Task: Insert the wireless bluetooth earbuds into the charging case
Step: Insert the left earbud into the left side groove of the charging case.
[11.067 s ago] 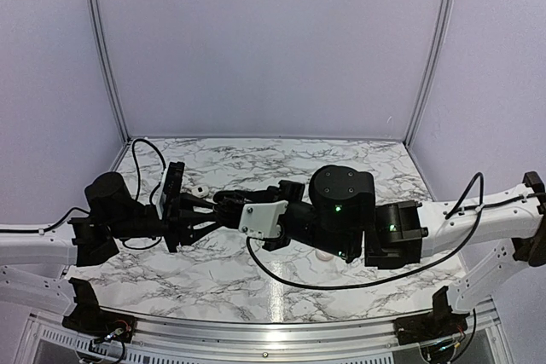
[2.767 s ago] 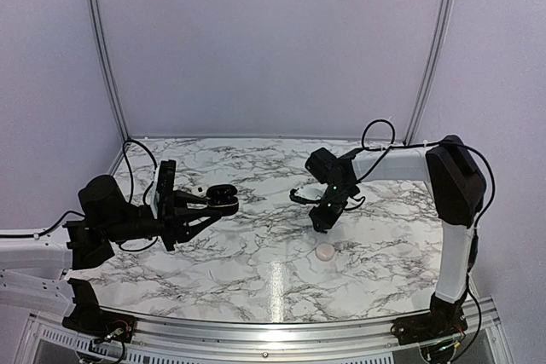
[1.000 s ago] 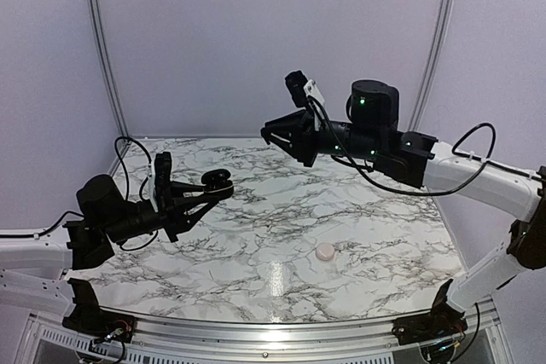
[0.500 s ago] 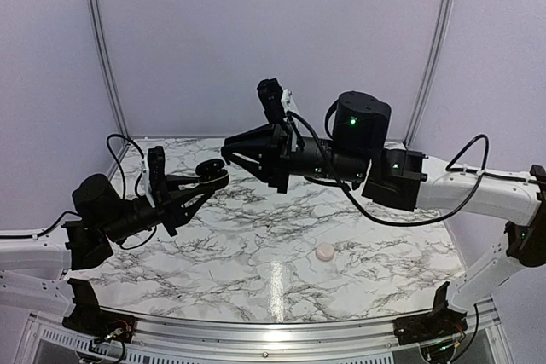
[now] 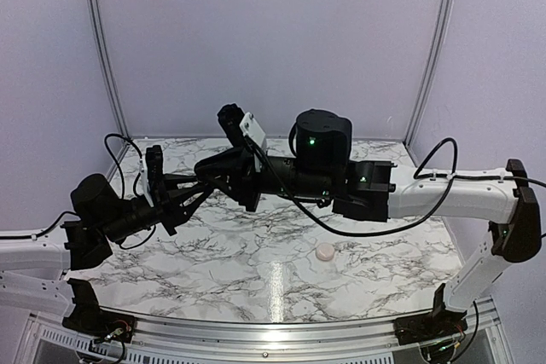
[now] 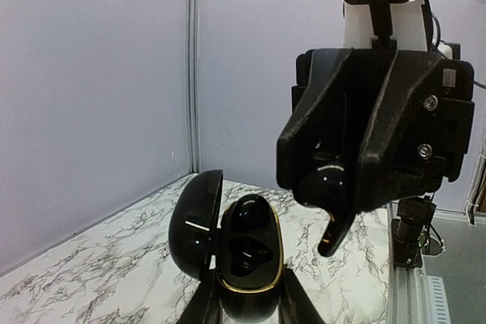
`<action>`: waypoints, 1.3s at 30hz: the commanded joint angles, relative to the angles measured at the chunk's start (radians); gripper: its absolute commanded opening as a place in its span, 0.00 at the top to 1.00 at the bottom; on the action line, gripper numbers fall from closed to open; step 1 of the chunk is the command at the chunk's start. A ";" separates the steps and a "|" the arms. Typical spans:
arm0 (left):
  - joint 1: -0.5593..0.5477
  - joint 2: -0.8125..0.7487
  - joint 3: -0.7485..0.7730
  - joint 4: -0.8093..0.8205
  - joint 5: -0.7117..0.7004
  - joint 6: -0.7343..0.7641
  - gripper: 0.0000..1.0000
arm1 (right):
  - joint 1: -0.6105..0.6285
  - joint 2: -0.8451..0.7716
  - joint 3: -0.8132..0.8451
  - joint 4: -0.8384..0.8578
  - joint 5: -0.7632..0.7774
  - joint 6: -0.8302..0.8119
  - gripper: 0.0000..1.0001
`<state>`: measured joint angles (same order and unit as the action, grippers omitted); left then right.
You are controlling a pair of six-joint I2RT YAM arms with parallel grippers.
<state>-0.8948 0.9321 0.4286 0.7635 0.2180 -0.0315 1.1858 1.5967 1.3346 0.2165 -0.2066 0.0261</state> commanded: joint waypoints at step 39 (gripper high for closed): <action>-0.002 -0.029 -0.018 0.068 -0.048 0.017 1.00 | 0.084 0.044 -0.028 0.260 0.383 -0.084 0.90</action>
<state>-0.8948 0.9211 0.4191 0.7685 0.1631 -0.0166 1.2690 1.6711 1.2964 0.4232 0.1181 -0.0284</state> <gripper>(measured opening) 0.239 0.182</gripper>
